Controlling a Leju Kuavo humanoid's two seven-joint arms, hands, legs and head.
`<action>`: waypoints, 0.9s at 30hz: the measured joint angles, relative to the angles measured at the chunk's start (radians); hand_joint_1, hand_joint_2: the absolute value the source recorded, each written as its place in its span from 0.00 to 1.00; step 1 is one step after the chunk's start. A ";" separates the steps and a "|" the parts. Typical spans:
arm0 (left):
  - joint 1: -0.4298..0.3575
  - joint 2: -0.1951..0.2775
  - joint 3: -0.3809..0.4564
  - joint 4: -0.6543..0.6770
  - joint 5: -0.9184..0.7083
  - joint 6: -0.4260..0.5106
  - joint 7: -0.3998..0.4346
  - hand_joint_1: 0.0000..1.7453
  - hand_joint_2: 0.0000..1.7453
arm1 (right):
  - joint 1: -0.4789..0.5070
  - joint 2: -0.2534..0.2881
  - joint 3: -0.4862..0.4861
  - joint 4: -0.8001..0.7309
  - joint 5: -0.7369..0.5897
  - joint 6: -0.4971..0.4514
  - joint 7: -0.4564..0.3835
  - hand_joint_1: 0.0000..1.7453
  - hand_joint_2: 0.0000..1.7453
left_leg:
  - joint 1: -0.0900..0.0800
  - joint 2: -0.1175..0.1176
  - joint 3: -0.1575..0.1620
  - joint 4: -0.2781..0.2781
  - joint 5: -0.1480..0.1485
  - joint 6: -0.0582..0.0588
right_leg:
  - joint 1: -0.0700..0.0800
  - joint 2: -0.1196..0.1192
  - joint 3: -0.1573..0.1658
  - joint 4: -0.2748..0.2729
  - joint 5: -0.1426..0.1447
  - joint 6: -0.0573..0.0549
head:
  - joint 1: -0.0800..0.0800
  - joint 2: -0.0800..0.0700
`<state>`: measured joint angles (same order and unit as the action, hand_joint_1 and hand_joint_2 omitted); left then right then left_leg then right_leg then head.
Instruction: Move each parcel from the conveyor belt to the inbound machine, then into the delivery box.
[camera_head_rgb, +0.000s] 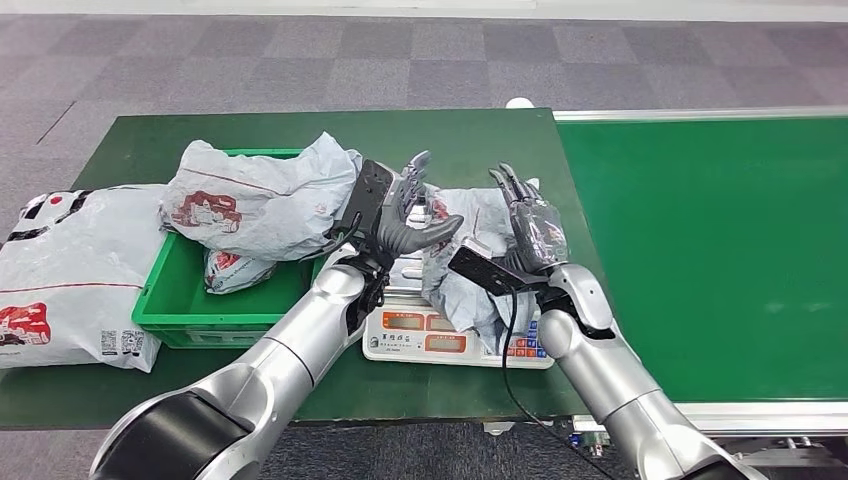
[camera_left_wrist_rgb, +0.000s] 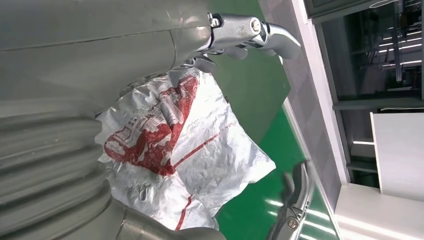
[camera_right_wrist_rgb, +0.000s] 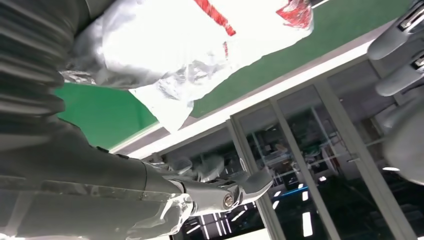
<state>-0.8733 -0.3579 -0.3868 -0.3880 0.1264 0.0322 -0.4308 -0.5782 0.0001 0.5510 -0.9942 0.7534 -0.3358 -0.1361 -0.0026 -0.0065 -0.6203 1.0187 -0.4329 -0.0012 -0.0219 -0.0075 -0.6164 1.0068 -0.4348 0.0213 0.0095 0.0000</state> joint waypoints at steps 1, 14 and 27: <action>0.000 0.000 0.000 0.000 -0.001 0.000 0.000 0.00 1.00 | 0.001 -0.005 -0.011 0.000 -0.007 0.002 -0.005 0.00 1.00 | 0.000 0.000 0.000 0.000 0.000 0.000 | 0.000 0.000 0.000 0.000 0.000 0.000 | 0.000 0.000; 0.001 0.001 0.000 0.001 -0.027 -0.003 -0.002 0.00 1.00 | 0.000 -0.039 -0.057 0.029 -0.227 0.065 -0.084 0.00 1.00 | 0.000 0.000 0.000 0.000 0.000 0.000 | 0.000 0.000 0.000 0.000 0.000 0.000 | 0.000 0.000; 0.000 0.021 -0.007 -0.004 -0.163 0.027 -0.051 0.00 1.00 | 0.040 -0.067 -0.212 0.060 -0.746 0.438 -0.343 0.00 1.00 | 0.000 0.000 0.000 0.000 0.000 0.000 | 0.000 0.000 0.000 0.000 0.000 0.000 | 0.000 0.000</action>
<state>-0.8729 -0.3366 -0.3939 -0.3924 -0.0362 0.0589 -0.4814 -0.5381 -0.0665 0.3385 -0.9337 0.0072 0.1024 -0.4787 -0.0028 -0.0065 -0.6205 1.0187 -0.4330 -0.0012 -0.0221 -0.0075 -0.6165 1.0067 -0.4347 0.0213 0.0099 0.0000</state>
